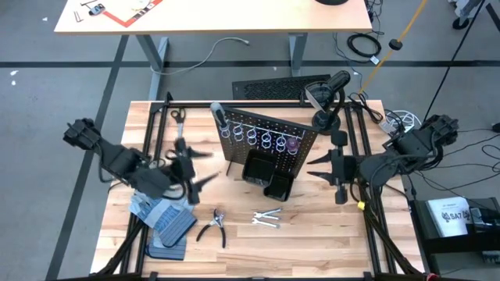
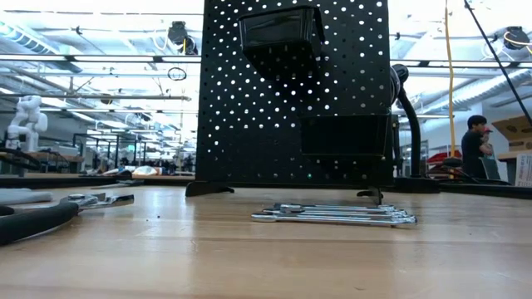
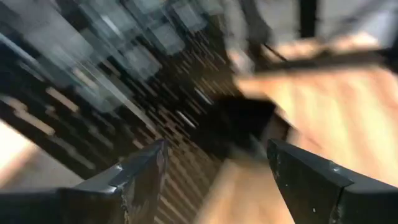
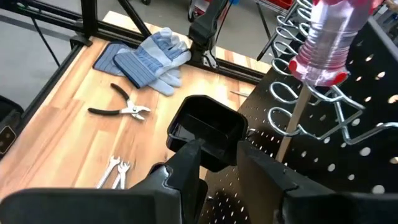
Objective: Hang tools onto peg board
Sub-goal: Hang the black pliers on the black peg board
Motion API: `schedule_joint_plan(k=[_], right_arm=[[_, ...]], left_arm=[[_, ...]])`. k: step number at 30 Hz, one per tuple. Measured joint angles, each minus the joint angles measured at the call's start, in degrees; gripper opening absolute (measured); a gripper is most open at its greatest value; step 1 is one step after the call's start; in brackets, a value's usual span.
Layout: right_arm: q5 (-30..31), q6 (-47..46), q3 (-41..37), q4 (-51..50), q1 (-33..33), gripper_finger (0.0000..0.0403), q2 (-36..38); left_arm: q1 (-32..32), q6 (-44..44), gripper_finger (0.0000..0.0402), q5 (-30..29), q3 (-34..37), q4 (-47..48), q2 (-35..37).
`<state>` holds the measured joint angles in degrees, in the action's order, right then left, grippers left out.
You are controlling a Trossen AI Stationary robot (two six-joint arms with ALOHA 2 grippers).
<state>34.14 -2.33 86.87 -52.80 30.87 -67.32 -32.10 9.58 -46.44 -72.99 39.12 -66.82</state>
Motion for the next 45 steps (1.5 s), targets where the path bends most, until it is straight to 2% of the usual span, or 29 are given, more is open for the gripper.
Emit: schedule_joint_plan(k=[5, 9, 12, 16, 21, 25, 30, 32, 38, 42, 45], right_arm=[[0.03, 0.00, 0.00, 0.15, 0.00, 0.0100, -0.10], [0.26, -0.01, 0.00, 0.30, 0.00, 0.0100, -0.10], [0.27, 0.02, 0.00, 0.82, 0.00, 0.0100, -0.10], [0.27, -0.15, 0.00, 1.16, 0.00, 0.0100, -0.10], [-0.13, -1.30, 0.00, 1.12, 0.00, 0.0100, -0.10], [-1.21, -1.55, 0.00, 1.14, 0.00, 0.0100, -0.10], [-1.28, -2.74, 0.00, 1.13, 0.00, 0.0100, -0.10], [-1.28, -2.82, 0.00, 1.11, 0.00, 0.0100, -0.10], [-1.23, -1.70, 0.03, 2.09, 0.00, 0.0100, -0.10], [-1.23, -1.64, 0.07, 2.36, 0.00, 0.0100, -0.10], [-1.25, -1.58, 0.07, 2.37, 0.00, 0.0100, -0.10]], left_arm=[[-0.34, 17.86, 0.0285, 14.98, 6.47, 4.02, -2.49], [-0.30, 30.58, 0.0285, 21.25, 10.72, 3.80, -6.45], [-0.30, 35.88, 0.0285, 25.59, 13.27, 4.03, -10.71], [-0.30, 39.68, 0.0285, 26.99, 14.73, 2.61, -16.91], [-0.26, 37.90, 0.0285, 28.37, 14.79, -3.16, -25.18], [-0.26, 38.37, 0.0285, 30.58, 14.82, -3.44, -30.73], [0.21, 48.88, 0.0285, 36.10, 14.82, -2.17, -32.55], [0.25, 52.24, 0.0285, 36.50, 14.82, -4.07, -32.44], [1.80, 53.75, 0.0285, 36.90, 14.80, -10.80, -32.44], [3.68, 58.10, 0.0285, 37.09, 14.73, -9.27, -33.65], [4.49, 60.34, 0.0285, 39.86, 14.73, -7.92, -35.26]])
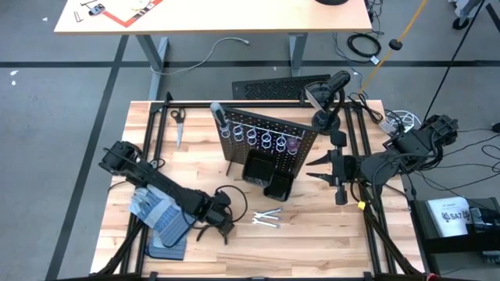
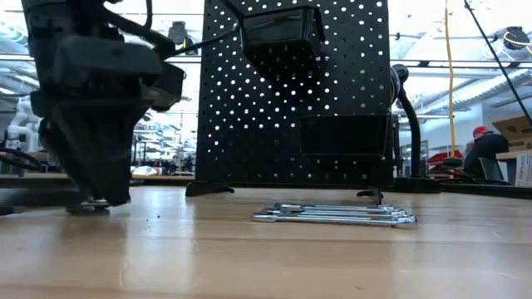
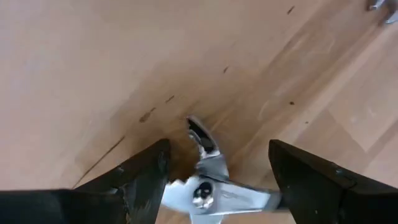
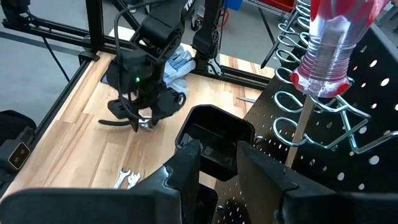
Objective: Hang tools onto peg board
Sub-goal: Hang the black pliers on the black peg board
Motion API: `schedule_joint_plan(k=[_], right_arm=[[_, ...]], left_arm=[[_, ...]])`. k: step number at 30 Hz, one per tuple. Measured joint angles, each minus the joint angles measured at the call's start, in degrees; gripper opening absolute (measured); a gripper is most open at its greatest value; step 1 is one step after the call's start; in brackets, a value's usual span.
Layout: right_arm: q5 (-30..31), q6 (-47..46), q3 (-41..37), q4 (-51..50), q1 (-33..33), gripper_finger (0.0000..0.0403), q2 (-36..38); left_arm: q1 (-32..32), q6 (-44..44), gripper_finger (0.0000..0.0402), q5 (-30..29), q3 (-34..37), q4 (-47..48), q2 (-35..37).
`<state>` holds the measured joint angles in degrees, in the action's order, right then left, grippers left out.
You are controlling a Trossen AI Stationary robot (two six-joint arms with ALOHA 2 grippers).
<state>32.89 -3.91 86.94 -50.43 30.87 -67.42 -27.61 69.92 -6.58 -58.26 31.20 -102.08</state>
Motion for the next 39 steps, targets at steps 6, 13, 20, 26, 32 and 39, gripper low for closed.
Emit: schedule_joint_plan(k=[6, 13, 20, 26, 32, 39], right_arm=[[-0.01, 0.08, 0.00, -0.03, 0.00, 0.0100, -0.02], [0.01, 0.29, 0.00, -0.01, 0.00, 0.0100, -0.02], [0.01, 0.21, 0.00, 0.00, 0.00, 0.0100, -0.02], [0.00, 0.23, 0.00, -0.08, 0.00, 0.0100, -0.02], [0.00, 1.21, 0.00, -0.09, 0.00, 0.0100, -0.02], [-0.01, 1.55, 0.00, -0.05, 0.00, 0.0100, -0.02]], left_arm=[[1.16, 0.30, 0.0285, 5.26, -1.76, 0.56, -0.82], [1.78, 0.16, 0.0285, 7.34, -6.74, 5.67, -0.92], [2.22, 2.26, 0.0285, 6.71, -9.73, 11.19, -0.92], [-0.27, 7.20, 0.0285, 12.85, -11.19, 19.33, -0.92], [-2.27, 9.28, 0.0285, 16.34, -10.72, 18.02, -0.89], [-0.94, 9.30, 0.0285, 15.90, -7.07, 7.00, -2.34]])
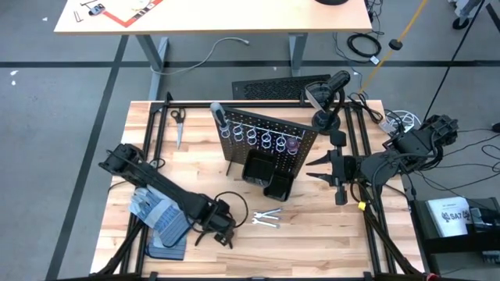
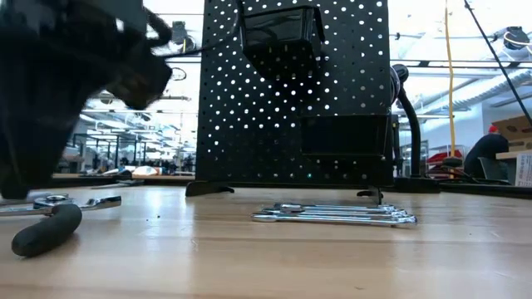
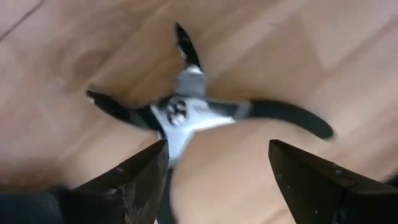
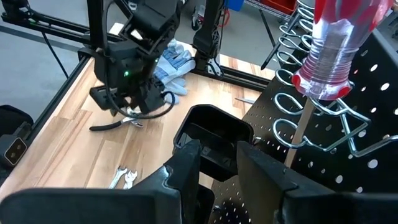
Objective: Hang tools onto peg board
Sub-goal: Hang the black pliers on the black peg board
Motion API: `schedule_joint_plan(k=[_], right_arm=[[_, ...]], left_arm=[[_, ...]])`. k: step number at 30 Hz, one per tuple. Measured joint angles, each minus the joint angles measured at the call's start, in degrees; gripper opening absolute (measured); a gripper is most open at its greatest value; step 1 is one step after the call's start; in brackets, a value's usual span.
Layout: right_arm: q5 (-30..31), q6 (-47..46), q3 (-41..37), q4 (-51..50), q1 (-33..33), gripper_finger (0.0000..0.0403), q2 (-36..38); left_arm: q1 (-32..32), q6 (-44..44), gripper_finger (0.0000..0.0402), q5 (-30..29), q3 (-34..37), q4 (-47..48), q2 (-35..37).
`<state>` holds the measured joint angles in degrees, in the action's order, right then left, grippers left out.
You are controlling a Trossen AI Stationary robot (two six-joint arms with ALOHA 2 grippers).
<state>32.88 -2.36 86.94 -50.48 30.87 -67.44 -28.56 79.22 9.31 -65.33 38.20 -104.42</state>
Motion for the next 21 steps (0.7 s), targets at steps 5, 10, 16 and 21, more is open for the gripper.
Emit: schedule_joint_plan(k=[5, 10, 16, 21], right_arm=[[0.00, -0.14, 0.00, 0.09, 0.00, 0.0100, 0.00], [0.03, 0.16, 0.00, 0.47, 0.00, 0.0100, 0.00], [0.02, 0.69, -0.02, 0.55, 0.00, 0.0100, 0.00], [0.03, 1.08, -0.02, 0.80, 0.00, 0.0100, 0.00]], left_arm=[[1.41, -0.13, 0.0285, 0.41, -0.23, 0.25, -3.44], [2.24, -3.36, 0.0285, -0.64, -0.30, 0.38, -5.09], [3.44, -4.63, 0.0285, -5.62, -0.08, -0.67, -4.59], [3.69, -6.68, 0.0285, -7.03, -0.20, -2.33, -4.43]])
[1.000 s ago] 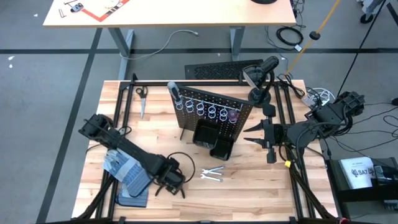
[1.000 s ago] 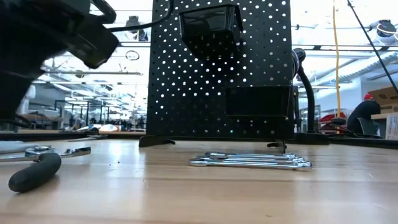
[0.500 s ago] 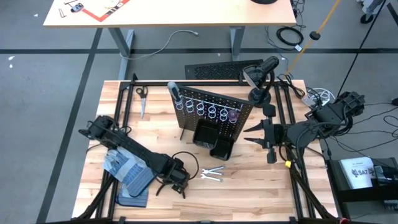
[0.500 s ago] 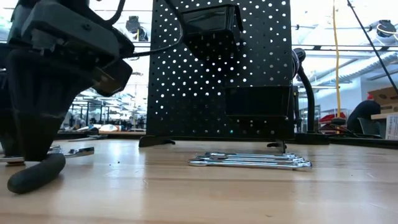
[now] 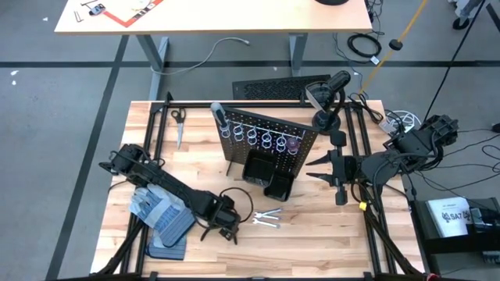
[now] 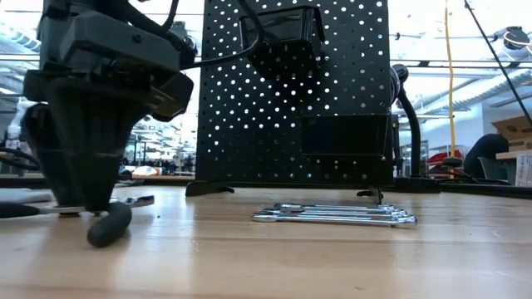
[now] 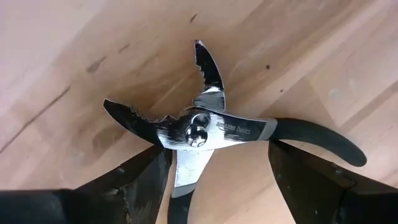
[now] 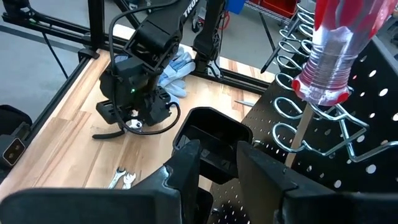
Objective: Hang tools onto peg board
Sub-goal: Hang the black pliers on the black peg board
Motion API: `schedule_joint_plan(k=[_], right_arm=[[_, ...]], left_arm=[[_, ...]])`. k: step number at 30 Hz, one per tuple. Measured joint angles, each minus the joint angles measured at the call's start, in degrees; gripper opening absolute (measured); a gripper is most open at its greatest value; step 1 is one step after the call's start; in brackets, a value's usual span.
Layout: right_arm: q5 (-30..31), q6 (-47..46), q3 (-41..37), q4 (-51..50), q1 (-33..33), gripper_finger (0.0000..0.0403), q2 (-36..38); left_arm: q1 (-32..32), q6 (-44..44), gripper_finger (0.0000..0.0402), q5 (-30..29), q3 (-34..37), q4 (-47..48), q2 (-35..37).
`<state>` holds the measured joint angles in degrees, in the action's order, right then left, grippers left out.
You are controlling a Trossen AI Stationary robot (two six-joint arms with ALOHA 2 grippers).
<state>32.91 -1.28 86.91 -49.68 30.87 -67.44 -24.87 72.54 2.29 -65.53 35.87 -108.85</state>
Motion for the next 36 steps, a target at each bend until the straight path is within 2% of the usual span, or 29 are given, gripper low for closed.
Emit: schedule_joint_plan(k=[5, 8, 10, 23, 36], right_arm=[[0.00, 0.01, 0.00, 0.19, 0.00, 0.0100, 0.00], [0.02, 0.02, 0.00, 0.21, 0.00, 0.0100, 0.00], [0.02, 0.02, -0.02, 0.18, 0.00, 0.0100, 0.00], [0.02, 0.37, -0.02, 1.12, 0.00, 0.0100, 0.00], [0.02, 0.70, -0.02, 1.50, 0.00, 0.0100, 0.00]], left_arm=[[0.16, -1.54, 0.0285, -0.20, 0.09, -0.73, 2.03], [0.33, -1.56, 0.0285, -4.89, 0.18, -2.13, 3.02], [0.58, -1.32, 0.0285, -5.98, 0.18, -2.87, 3.31], [1.94, 1.91, 0.0285, -6.75, 0.03, -7.59, 2.92], [3.19, 8.30, 0.0285, -8.75, 3.22, -6.22, 3.30]])
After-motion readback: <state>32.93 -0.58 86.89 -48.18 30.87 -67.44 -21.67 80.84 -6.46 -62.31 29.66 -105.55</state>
